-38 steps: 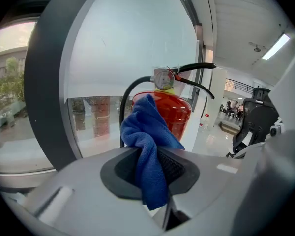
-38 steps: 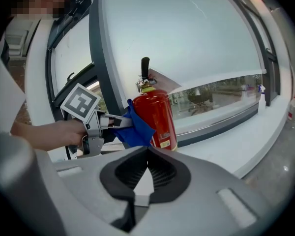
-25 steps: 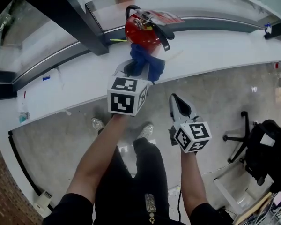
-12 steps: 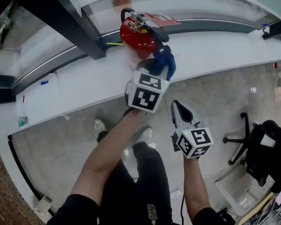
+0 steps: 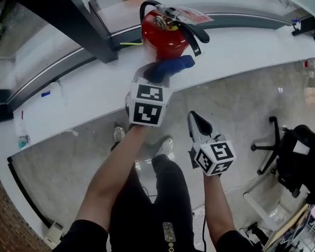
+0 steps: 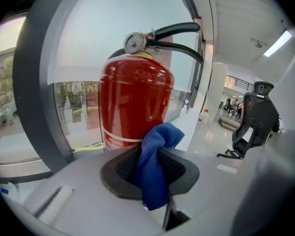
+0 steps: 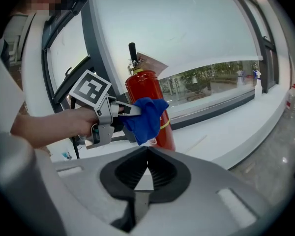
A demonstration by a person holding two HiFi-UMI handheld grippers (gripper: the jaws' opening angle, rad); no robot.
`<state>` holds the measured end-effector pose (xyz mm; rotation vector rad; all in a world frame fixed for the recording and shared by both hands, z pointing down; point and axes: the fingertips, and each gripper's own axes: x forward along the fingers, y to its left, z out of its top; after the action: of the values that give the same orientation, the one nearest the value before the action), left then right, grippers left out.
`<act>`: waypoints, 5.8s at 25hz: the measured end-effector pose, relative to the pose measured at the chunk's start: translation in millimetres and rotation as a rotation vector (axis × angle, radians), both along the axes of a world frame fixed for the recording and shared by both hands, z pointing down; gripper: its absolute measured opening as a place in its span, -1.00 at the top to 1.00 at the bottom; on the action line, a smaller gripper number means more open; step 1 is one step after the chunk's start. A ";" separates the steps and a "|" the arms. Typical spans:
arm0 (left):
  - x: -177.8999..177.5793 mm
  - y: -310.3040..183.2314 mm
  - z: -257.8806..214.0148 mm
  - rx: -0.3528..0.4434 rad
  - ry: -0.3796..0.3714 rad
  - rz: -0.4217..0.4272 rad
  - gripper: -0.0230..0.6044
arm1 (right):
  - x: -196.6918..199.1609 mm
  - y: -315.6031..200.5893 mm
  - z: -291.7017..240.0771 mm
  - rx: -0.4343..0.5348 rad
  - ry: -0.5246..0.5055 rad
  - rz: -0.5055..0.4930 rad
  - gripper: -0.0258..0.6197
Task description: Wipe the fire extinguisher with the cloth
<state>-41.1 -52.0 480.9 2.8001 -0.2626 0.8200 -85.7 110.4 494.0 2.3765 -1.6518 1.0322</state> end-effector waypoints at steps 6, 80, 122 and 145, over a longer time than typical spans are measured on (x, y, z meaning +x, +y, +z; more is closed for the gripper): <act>-23.2 -43.4 6.1 -0.014 0.008 -0.020 0.73 | -19.9 -29.2 -1.4 -0.018 0.006 0.023 0.91; 15.9 19.3 119.4 -0.189 -0.086 -0.231 0.73 | 58.8 16.0 47.2 -0.061 0.004 -0.055 0.91; 2.9 -116.4 157.9 -0.065 -0.062 0.080 0.73 | 3.5 -98.8 82.2 -0.098 0.001 0.137 0.91; 9.9 28.1 207.3 -0.230 -0.168 -0.131 0.73 | 56.9 10.3 94.9 -0.092 -0.013 -0.039 0.91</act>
<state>-31.2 -23.9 688.2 2.4777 -0.3502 0.9876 -28.8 120.8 588.9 2.2762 -1.6109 1.0944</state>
